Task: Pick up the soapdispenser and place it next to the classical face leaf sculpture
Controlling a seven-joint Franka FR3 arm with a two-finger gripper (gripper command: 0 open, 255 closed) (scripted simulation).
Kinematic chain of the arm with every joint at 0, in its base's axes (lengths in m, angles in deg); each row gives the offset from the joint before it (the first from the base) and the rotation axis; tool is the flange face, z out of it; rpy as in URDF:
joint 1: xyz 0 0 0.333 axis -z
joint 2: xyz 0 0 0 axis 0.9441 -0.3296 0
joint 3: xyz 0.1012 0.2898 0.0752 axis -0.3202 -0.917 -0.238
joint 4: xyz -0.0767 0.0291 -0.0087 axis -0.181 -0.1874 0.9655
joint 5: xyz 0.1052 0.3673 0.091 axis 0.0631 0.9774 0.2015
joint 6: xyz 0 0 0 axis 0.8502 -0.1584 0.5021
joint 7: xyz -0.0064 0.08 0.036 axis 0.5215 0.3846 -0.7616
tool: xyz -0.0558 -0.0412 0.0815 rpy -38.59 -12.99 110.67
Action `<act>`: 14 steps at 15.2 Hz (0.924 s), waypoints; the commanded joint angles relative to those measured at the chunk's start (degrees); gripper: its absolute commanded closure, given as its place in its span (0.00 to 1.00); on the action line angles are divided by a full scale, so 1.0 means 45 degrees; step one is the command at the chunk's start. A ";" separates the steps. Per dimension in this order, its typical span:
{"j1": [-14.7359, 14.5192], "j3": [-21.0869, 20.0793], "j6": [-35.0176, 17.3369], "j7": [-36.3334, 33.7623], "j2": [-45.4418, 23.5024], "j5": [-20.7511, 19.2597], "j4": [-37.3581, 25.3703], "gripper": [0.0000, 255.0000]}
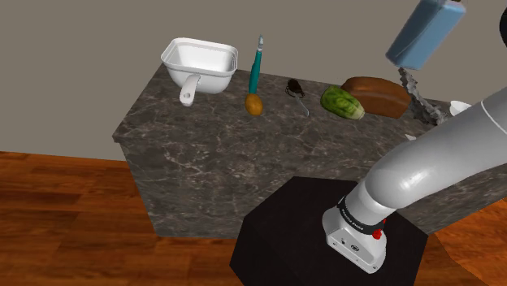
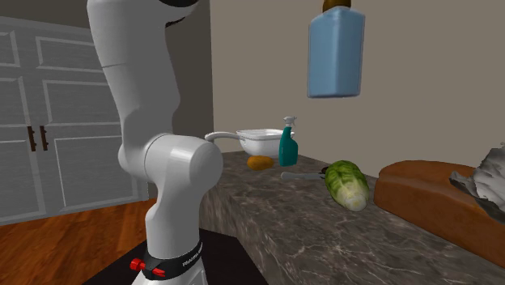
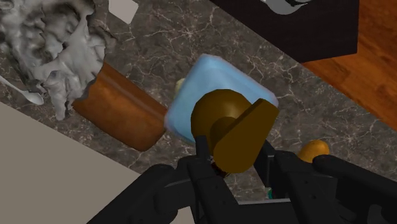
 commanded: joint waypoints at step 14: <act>0.1813 0.6011 -0.1068 0.5719 -0.4266 0.3793 -0.2076 1.00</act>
